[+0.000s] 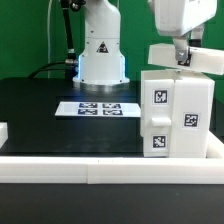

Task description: Assemble cabinet

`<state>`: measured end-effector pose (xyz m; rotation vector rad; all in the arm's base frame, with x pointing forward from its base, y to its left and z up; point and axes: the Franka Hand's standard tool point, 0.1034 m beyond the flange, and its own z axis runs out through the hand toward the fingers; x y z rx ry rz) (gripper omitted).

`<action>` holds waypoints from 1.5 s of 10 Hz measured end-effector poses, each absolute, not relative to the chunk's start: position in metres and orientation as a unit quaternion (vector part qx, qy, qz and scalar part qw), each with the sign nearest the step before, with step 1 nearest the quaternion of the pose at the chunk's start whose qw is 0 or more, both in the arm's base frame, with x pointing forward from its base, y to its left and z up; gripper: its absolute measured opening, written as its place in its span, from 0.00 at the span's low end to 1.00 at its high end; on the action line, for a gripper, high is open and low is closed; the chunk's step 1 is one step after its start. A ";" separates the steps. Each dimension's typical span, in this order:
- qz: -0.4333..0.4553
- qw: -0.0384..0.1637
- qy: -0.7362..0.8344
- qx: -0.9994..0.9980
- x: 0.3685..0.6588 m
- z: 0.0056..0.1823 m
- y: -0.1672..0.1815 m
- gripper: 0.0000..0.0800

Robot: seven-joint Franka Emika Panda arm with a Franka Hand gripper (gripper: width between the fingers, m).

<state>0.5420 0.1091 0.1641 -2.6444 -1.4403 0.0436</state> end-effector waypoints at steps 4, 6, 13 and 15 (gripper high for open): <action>0.023 0.063 -0.280 -0.958 0.542 0.164 0.110 0.70; 0.013 0.061 -0.148 -0.987 0.542 0.163 0.110 0.70; 0.026 0.054 0.189 -0.980 0.543 0.164 0.112 0.70; 0.027 0.053 0.293 -0.954 0.543 0.163 0.111 0.70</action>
Offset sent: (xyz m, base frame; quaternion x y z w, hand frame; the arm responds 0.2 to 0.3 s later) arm 0.0000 0.0000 0.0000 0.0000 0.0000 0.1790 0.9838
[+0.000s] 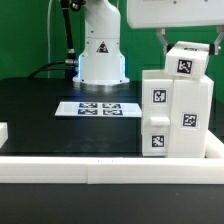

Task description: Assemble cabinet

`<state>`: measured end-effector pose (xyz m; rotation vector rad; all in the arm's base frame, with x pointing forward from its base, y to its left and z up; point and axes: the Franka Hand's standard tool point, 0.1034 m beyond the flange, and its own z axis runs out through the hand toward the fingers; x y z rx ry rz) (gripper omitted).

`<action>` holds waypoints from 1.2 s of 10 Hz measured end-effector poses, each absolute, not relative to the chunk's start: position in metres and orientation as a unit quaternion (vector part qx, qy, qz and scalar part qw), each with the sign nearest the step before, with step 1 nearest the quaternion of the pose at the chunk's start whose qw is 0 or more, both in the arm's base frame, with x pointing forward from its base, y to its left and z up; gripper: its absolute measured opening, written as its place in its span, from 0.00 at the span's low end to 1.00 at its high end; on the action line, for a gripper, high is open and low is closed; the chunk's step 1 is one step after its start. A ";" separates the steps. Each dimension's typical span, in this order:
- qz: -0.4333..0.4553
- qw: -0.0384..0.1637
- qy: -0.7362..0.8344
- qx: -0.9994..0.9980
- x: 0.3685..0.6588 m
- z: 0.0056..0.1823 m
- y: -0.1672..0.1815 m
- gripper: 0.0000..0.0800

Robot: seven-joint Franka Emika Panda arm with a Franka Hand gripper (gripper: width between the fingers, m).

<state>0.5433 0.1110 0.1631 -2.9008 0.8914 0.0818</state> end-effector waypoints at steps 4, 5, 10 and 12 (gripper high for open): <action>0.011 0.059 0.515 -0.855 0.545 0.162 0.114 0.70; 0.009 0.061 0.546 -0.836 0.546 0.162 0.115 0.70; 0.022 0.073 0.747 -0.660 0.551 0.162 0.119 0.71; 0.026 0.077 0.749 -0.658 0.551 0.162 0.120 0.92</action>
Offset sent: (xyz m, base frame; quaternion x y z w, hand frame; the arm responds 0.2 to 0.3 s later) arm -0.0099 -0.0023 -0.0056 -0.0046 0.0284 0.3180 0.9477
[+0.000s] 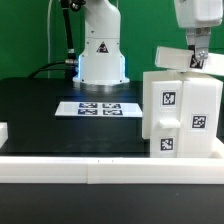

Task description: Assemble cabinet

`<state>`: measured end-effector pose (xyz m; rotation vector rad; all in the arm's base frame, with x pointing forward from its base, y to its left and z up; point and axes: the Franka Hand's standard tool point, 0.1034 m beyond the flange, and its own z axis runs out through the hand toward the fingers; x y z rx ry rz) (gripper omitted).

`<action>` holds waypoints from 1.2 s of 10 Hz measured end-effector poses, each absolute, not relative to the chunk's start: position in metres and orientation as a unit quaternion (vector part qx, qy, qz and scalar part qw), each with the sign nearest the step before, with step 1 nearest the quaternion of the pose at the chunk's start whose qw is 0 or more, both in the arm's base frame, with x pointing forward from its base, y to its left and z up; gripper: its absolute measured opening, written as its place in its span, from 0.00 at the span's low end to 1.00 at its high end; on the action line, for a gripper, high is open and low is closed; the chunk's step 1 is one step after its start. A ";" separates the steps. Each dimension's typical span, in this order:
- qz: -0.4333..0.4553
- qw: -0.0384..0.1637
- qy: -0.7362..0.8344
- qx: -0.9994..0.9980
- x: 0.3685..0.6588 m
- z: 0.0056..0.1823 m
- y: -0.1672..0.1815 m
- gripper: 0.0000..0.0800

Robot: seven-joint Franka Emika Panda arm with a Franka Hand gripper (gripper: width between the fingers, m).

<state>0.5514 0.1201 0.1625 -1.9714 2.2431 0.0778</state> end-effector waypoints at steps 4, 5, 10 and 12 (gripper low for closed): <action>0.026 0.099 0.735 -0.670 0.554 0.181 0.125 1.00; 0.026 0.098 0.727 -0.679 0.554 0.179 0.125 1.00; 0.022 0.055 0.491 -0.869 0.558 0.181 0.132 1.00; 0.022 0.049 0.364 -0.930 0.559 0.183 0.134 1.00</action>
Offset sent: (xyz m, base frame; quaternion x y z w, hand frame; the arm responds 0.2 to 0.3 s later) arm -0.0046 0.0032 0.0320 0.0069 -0.0479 0.0154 0.9987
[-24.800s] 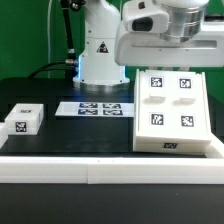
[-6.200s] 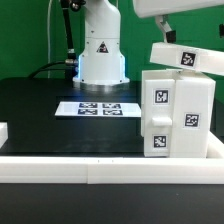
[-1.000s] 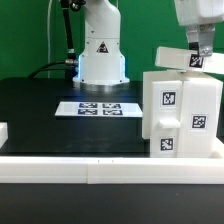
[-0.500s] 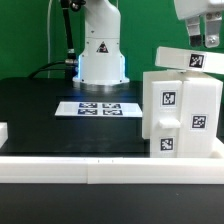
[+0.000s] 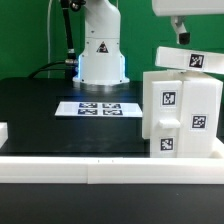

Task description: Assemble cabinet

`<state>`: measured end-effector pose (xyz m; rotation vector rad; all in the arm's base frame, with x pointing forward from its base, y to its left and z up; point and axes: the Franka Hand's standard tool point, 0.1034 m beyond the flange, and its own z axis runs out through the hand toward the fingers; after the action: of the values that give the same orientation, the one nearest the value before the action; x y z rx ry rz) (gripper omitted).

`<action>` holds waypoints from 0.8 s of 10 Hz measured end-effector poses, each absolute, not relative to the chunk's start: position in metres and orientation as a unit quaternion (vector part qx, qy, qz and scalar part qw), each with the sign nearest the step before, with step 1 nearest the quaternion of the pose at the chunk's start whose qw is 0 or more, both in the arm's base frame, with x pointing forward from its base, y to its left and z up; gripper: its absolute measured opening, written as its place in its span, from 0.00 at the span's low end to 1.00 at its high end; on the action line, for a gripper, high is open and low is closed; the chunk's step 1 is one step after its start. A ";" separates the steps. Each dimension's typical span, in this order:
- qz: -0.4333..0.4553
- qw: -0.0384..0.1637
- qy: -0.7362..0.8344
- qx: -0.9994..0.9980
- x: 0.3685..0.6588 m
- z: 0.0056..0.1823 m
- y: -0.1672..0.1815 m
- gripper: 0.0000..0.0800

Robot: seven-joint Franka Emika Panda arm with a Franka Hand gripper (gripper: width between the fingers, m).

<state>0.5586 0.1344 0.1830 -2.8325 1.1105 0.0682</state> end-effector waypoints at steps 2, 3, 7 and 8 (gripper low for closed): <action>0.018 0.051 0.291 -0.955 0.558 0.182 0.133 1.00; 0.016 0.051 0.242 -0.969 0.558 0.182 0.133 1.00; -0.008 0.033 -0.022 -0.999 0.558 0.180 0.133 1.00; -0.011 0.029 -0.107 -0.994 0.559 0.180 0.131 1.00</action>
Offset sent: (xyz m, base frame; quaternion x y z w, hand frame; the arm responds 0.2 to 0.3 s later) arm 0.0000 0.0000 0.0000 0.0000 0.0000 -0.1790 0.9838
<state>0.5590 0.1306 0.1801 -3.0660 -0.3306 -0.0353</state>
